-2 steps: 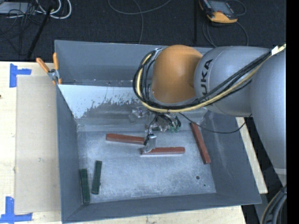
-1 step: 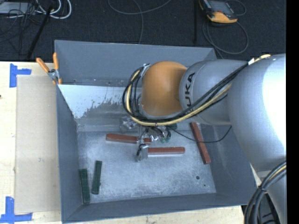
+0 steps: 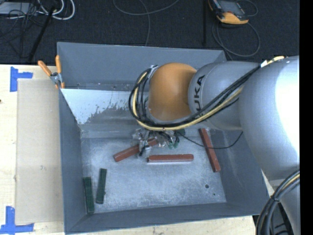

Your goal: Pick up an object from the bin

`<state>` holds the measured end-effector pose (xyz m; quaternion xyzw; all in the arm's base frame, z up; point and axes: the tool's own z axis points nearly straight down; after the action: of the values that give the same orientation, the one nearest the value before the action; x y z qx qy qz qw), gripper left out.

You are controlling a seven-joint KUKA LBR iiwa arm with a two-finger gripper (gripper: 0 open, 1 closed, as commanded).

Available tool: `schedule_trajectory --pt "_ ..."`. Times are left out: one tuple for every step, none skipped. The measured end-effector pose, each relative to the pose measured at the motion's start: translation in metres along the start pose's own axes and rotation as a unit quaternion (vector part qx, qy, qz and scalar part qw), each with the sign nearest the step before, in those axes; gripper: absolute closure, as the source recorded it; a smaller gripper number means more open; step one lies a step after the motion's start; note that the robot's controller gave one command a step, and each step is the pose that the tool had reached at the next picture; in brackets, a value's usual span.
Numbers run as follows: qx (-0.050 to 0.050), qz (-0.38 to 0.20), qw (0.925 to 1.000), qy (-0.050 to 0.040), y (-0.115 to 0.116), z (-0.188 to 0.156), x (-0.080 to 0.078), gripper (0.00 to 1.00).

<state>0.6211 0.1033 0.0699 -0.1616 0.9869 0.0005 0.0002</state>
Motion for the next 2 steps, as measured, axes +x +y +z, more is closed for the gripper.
schedule_trajectory --pt "0.0 0.0 1.0 0.0003 0.0 0.0002 0.0002 0.0" --pt "0.0 0.001 1.0 0.0 -0.0001 -0.0001 -0.0001 1.0"
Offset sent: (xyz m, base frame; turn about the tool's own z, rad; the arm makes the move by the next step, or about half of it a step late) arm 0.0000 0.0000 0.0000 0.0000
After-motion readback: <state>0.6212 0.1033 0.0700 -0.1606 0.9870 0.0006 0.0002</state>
